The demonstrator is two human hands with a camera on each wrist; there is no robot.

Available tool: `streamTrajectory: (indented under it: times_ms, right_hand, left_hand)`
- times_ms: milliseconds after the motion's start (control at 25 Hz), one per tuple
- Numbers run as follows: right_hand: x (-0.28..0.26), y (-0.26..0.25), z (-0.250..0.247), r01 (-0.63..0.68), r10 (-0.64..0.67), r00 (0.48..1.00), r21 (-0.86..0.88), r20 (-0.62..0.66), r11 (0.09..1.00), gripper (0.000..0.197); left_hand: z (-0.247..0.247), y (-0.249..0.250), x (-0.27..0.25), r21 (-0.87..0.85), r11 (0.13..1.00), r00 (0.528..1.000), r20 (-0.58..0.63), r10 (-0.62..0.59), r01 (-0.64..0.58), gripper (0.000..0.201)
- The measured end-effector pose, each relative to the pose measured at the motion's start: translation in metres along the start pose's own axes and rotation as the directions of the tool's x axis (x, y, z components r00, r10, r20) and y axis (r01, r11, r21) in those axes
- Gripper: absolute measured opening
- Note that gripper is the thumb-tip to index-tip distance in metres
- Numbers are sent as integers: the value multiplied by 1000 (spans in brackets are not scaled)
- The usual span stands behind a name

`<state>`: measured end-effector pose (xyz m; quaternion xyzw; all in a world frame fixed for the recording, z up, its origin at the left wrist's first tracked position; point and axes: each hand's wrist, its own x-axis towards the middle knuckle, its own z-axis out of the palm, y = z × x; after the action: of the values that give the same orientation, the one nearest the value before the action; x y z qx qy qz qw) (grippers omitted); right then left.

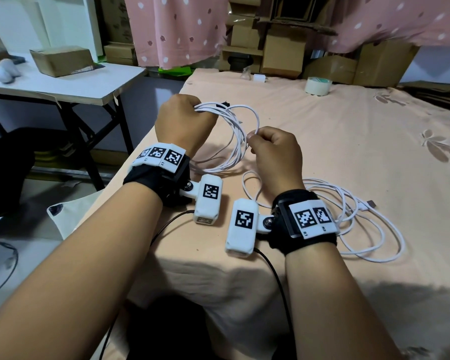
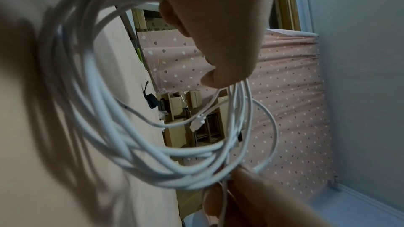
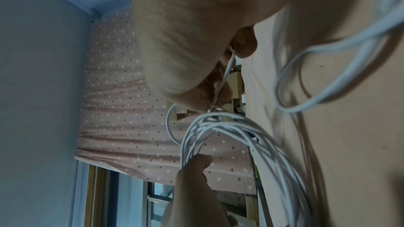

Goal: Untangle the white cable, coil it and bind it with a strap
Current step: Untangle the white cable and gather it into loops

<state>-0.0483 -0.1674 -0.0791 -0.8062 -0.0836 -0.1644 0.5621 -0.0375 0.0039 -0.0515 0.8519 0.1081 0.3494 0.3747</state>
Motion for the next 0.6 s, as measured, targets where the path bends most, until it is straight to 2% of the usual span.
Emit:
streamTrajectory:
  times_ms: [120,240,400,600]
  right_hand:
    - [-3,-5,-1,-9,9,1000,67,0,998,32]
    - [-4,-12,-5,-109,100,994,235,53,966,38]
    - [-1,-10,-1,-217,191,976,368,106,904,55]
    - [-1,-13,1,-147,103,985,372,137,917,43]
  left_hand:
    - [0,0,1,-47,994,995,0,97,-96,38]
    - [1,0,0,-92,984,987,17,157,-155,42]
    - [3,3,-4,-168,959,958,135,252,-228,41]
    - [5,4,-6,-180,942,925,207,318,-283,33]
